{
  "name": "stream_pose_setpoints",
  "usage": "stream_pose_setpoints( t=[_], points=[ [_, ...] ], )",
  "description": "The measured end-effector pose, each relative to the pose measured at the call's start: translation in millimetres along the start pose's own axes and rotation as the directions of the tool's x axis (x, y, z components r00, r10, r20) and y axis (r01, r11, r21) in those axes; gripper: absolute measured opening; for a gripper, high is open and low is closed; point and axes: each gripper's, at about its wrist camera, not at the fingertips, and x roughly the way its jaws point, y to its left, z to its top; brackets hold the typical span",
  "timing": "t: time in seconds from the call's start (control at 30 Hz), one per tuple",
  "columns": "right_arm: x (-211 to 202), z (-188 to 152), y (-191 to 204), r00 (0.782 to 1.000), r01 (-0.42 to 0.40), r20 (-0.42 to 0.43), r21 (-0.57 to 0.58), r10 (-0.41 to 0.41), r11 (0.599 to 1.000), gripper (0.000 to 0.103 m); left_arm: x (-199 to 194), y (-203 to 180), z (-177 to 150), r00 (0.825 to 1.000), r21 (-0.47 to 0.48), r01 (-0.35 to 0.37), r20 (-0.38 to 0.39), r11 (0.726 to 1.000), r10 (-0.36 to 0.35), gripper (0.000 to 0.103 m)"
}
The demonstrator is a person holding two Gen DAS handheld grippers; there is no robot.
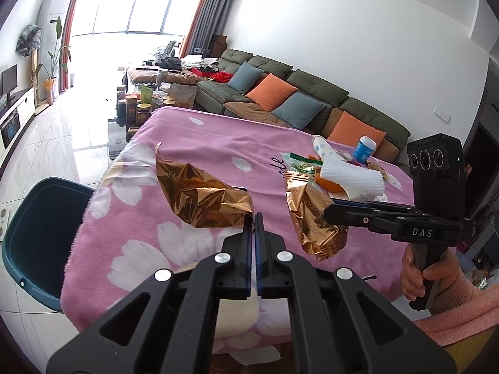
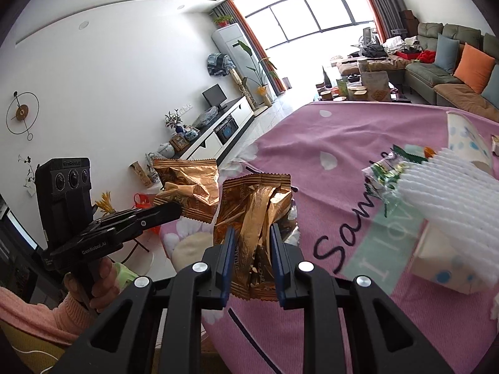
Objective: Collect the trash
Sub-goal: 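Carry both gold wrappers over the teal bin and open both tools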
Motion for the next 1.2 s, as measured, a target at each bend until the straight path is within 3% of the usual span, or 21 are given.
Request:
stream_pose_setpoints(
  t=[0.27,0.63,0.9,1.2],
  points=[
    [58,36,35,0.995,-0.088,-0.049,-0.097,0.084,0.991,0.021,-33,48,4,0.994,-0.053,-0.103,0.029,0.993,0.105,0.002],
    [126,74,79,0.982,-0.175,-0.106,-0.162,0.159,0.971,0.021,-61,118,6,0.973,-0.129,-0.225,0.029,0.966,0.231,0.002],
    [170,92,102,0.976,-0.191,-0.139,-0.174,0.168,0.966,0.021,-70,159,3,0.955,-0.167,-0.292,-0.001,0.942,0.296,0.002],
    [217,98,118,0.971,-0.172,-0.195,-0.173,0.138,0.97,0.022,-56,189,-4,0.945,-0.19,-0.328,-0.06,0.925,0.323,0.002]
  ],
)
